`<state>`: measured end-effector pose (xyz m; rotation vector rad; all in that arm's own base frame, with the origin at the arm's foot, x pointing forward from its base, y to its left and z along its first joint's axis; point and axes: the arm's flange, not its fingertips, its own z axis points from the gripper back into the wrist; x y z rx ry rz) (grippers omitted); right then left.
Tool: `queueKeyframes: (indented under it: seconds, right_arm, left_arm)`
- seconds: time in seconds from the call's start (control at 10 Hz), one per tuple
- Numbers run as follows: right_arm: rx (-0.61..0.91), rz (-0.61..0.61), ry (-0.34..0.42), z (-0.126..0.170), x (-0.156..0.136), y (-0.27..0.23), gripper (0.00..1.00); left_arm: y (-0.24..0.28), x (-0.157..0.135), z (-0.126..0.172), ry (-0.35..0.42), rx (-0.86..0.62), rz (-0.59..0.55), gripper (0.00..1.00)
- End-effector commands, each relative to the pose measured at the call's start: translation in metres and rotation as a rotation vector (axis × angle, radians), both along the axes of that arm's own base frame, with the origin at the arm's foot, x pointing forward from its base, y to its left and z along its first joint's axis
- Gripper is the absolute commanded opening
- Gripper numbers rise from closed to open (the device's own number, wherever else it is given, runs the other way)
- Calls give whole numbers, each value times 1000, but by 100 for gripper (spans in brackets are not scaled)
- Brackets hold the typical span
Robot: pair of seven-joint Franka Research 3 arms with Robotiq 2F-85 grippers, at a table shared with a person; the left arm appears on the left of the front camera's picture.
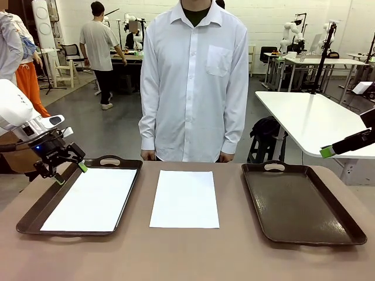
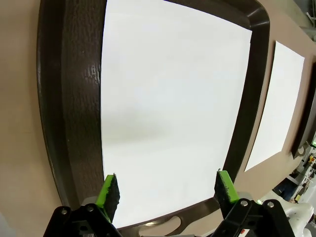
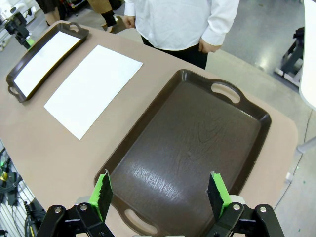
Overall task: Sort the A4 documents.
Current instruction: Receive the A4 Paper.
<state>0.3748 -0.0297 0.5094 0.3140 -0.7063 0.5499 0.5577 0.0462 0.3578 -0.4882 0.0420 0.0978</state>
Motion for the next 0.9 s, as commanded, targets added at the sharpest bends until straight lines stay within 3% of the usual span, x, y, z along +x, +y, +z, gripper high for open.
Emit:
queueKeyframes:
  seconds: [0.0, 0.4, 0.6, 0.7, 0.8]
  right_arm:
    - [16, 12, -3, -2, 2, -1, 100]
    - [16, 12, -3, -2, 2, -1, 100]
    - [16, 12, -3, -2, 2, -1, 100]
    - [16, 12, -3, -2, 2, -1, 100]
    - [16, 12, -3, -2, 2, -1, 100]
  left_arm:
    - [1, 0, 2, 1, 6, -22, 100]
    - [0, 0, 0, 0, 0, 0, 100]
    - [-69, 18, 30, -102, 115, -256, 100]
    - [-90, 16, 48, -126, 108, -282, 100]
    - [-106, 4, 71, -199, 85, -333, 100]
